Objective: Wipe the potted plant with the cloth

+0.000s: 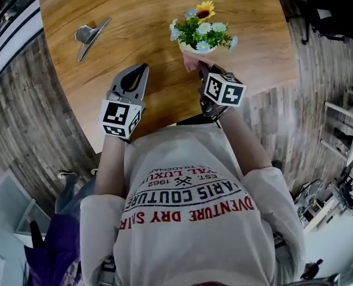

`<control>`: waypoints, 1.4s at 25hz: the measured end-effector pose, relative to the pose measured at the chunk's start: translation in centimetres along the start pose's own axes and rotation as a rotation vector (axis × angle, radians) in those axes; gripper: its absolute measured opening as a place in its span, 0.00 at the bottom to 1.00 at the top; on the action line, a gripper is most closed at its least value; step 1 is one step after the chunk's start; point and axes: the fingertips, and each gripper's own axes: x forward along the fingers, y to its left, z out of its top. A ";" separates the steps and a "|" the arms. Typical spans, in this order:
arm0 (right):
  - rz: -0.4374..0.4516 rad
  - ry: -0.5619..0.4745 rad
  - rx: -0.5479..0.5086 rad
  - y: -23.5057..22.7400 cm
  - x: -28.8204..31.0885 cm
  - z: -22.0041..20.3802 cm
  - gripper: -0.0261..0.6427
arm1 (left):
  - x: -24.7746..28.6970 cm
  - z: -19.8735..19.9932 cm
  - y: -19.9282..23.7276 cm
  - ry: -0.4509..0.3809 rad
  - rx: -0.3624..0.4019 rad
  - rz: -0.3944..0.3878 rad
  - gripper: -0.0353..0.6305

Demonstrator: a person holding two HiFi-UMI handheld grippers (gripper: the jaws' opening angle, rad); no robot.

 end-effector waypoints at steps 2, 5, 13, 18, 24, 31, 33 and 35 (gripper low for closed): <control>-0.045 -0.010 -0.081 -1.8 -0.6 0.4 0.10 | 0.9 0.0 -0.6 -0.005 -0.004 -0.007 0.08; -0.127 -0.036 -0.225 -4.9 -1.5 1.6 0.10 | 2.4 -0.1 -1.9 -0.002 0.002 -0.024 0.08; -0.170 -0.057 -0.355 -10.0 -2.0 5.5 0.10 | 7.9 -0.4 -5.6 0.018 0.055 -0.105 0.58; -0.163 -0.060 -0.389 -11.6 -1.0 7.6 0.10 | 11.3 -0.1 -6.1 0.000 0.124 -0.125 0.72; -0.124 -0.064 -0.396 -12.0 0.1 9.0 0.10 | 14.9 -1.0 -6.8 0.043 0.253 -0.206 0.83; -0.101 -0.053 -0.386 -11.9 0.9 9.1 0.10 | 17.3 -1.9 -7.4 0.115 0.358 -0.337 0.88; -0.103 -0.057 -0.381 -12.0 1.1 9.1 0.09 | 17.7 -1.9 -7.7 0.121 0.396 -0.369 0.88; -0.103 -0.059 -0.378 -12.1 1.3 9.2 0.09 | 18.2 -1.7 -7.9 0.117 0.416 -0.386 0.87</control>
